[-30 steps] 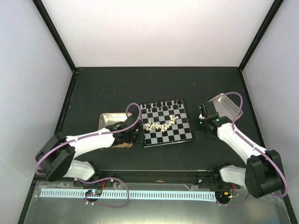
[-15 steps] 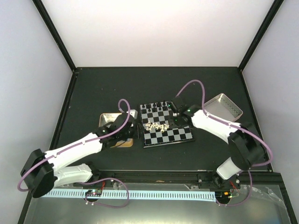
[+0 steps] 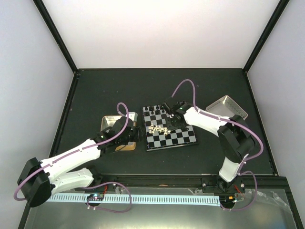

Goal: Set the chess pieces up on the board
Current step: Pick up the chess piece from the chessboard.

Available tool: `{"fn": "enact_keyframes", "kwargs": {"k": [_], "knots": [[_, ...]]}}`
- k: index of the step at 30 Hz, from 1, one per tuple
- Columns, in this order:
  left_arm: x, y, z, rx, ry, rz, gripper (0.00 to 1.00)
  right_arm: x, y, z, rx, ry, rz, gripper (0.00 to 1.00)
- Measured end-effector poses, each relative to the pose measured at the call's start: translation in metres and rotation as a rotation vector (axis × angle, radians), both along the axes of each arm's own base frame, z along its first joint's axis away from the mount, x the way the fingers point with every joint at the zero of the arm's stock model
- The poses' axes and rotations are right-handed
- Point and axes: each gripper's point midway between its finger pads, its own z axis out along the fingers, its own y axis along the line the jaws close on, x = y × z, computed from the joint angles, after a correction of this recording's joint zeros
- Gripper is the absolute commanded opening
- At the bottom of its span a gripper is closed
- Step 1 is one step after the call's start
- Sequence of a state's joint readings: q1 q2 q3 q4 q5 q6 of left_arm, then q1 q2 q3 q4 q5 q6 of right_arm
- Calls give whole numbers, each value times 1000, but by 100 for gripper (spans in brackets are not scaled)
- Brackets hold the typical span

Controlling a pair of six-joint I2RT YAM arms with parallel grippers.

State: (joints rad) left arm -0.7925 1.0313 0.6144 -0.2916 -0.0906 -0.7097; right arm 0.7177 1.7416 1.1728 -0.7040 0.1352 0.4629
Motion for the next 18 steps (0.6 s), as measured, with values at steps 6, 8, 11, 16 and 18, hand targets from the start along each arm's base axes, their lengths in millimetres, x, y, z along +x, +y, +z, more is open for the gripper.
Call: {"fn": "enact_keyframes", "kwargs": {"k": [6, 8, 11, 16, 18], "knots": [[0, 0, -1, 1, 1, 0, 41, 3, -2, -7, -35, 15, -14, 19], [0, 0, -1, 1, 1, 0, 42, 3, -1, -9, -42, 24, -15, 16], [0, 0, -1, 1, 0, 1, 41, 4, -1, -12, -47, 31, -18, 7], [0, 0, 0, 0, -1, 1, 41, 4, 0, -12, -47, 30, -14, 3], [0, 0, 1, -2, -3, 1, 42, 5, 0, -9, -38, 20, -14, 3]]}}
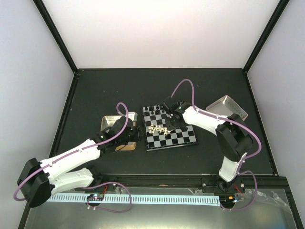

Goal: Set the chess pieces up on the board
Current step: Pick up the chess piece from the chessboard, then place the chess piece on the chessboard.

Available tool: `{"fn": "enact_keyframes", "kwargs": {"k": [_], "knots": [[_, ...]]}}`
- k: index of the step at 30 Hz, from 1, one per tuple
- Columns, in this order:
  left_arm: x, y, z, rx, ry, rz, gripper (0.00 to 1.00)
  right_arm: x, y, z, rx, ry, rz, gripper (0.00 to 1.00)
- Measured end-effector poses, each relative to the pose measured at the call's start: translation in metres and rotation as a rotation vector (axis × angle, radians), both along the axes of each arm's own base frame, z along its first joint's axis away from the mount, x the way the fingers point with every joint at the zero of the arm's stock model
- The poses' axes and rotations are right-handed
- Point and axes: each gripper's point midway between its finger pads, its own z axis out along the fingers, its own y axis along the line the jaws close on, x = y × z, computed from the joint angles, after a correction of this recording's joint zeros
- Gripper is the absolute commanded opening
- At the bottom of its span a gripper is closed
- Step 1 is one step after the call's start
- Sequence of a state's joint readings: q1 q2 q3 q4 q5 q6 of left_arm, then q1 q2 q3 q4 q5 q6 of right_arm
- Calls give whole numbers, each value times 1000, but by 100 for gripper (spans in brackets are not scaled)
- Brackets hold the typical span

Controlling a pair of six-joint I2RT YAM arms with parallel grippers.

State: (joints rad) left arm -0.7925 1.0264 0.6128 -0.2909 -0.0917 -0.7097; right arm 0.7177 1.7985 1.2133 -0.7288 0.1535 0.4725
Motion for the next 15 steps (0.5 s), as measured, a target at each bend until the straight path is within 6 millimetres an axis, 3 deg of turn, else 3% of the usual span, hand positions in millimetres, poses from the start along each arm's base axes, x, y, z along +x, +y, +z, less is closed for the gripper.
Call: {"fn": "enact_keyframes", "kwargs": {"k": [9, 12, 15], "knots": [[0, 1, 4, -9, -11, 1, 43, -9, -18, 58, 124, -149, -38, 4], [0, 1, 5, -11, -13, 1, 43, -16, -41, 57, 123, -158, -91, 4], [0, 0, 5, -12, -13, 0, 43, -26, -66, 39, 87, -117, -149, 4]]}}
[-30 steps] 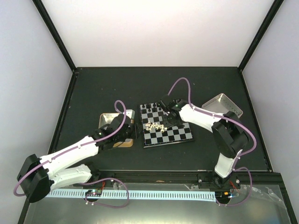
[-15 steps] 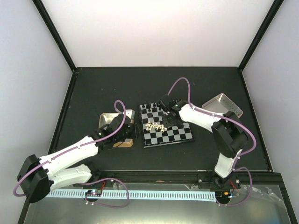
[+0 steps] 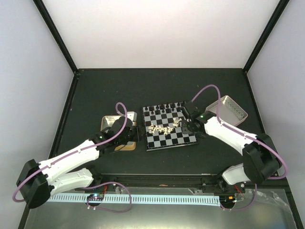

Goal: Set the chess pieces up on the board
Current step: Place the chess piece on the chessboard.

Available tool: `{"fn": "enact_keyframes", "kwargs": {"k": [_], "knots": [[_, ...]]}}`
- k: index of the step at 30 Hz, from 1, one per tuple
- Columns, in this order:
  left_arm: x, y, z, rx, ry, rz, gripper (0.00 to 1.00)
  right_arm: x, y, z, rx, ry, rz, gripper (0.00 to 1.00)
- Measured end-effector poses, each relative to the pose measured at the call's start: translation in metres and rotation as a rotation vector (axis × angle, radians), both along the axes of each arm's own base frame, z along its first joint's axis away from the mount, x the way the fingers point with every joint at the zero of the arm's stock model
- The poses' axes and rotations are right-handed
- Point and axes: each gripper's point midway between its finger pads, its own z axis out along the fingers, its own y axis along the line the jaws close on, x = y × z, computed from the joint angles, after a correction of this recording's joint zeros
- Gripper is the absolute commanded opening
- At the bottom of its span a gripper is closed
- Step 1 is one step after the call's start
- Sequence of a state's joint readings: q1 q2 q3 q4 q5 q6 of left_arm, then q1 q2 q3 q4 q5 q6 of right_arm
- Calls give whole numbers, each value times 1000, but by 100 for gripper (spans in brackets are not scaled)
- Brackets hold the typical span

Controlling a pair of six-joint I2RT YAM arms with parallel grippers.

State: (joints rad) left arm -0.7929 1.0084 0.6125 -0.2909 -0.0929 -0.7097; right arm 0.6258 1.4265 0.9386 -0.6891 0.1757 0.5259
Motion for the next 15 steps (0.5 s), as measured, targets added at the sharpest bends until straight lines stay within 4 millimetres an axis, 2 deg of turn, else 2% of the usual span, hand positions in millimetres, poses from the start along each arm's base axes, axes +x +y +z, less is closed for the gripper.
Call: {"fn": "enact_keyframes", "kwargs": {"k": [2, 6, 15], "knots": [[0, 0, 0, 0, 0, -1, 43, -9, -13, -15, -26, 42, -24, 4], [-1, -1, -1, -2, 5, -6, 43, -24, -27, -35, -63, 100, -37, 4], [0, -3, -5, 2, 15, -11, 43, -25, -27, -44, -73, 114, -33, 6]]}}
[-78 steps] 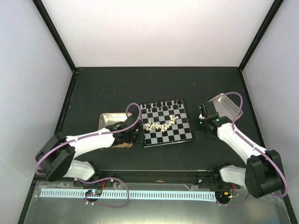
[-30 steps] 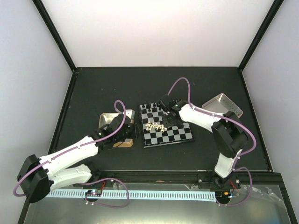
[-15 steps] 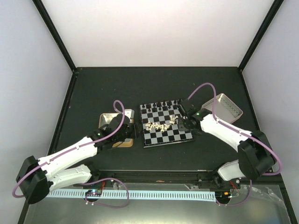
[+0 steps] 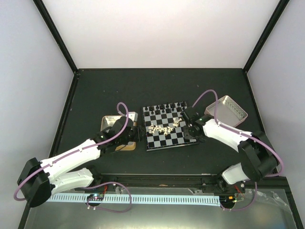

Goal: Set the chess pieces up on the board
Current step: Place the chess piece on the chessboard.

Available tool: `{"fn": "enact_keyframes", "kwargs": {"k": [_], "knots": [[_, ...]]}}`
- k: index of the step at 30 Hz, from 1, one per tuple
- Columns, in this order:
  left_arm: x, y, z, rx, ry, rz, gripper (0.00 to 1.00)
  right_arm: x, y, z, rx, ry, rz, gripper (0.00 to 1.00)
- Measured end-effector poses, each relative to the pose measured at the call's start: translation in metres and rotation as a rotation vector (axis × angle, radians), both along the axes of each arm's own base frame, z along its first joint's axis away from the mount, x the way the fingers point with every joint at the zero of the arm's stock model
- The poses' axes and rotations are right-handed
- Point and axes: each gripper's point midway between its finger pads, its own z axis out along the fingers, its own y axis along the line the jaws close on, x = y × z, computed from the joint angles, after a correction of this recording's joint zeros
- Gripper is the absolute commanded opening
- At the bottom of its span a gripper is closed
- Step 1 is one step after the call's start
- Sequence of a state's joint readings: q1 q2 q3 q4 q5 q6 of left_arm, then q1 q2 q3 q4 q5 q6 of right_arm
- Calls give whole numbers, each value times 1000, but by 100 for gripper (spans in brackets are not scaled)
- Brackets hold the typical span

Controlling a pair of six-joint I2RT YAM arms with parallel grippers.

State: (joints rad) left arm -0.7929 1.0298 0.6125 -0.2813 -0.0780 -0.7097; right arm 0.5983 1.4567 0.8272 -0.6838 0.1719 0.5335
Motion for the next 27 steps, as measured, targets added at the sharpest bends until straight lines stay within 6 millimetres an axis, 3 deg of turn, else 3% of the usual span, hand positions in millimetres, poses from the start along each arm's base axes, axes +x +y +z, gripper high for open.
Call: {"fn": "enact_keyframes", "kwargs": {"k": [7, 18, 27], "knots": [[0, 0, 0, -1, 0, 0, 43, 8, 1, -1, -15, -16, -1, 7], [0, 0, 0, -1, 0, 0, 44, 10, 0, -4, -35, -5, -11, 30], [-3, 6, 5, -19, -22, 15, 45, 24, 21, 30, 50, -62, 15, 38]]}}
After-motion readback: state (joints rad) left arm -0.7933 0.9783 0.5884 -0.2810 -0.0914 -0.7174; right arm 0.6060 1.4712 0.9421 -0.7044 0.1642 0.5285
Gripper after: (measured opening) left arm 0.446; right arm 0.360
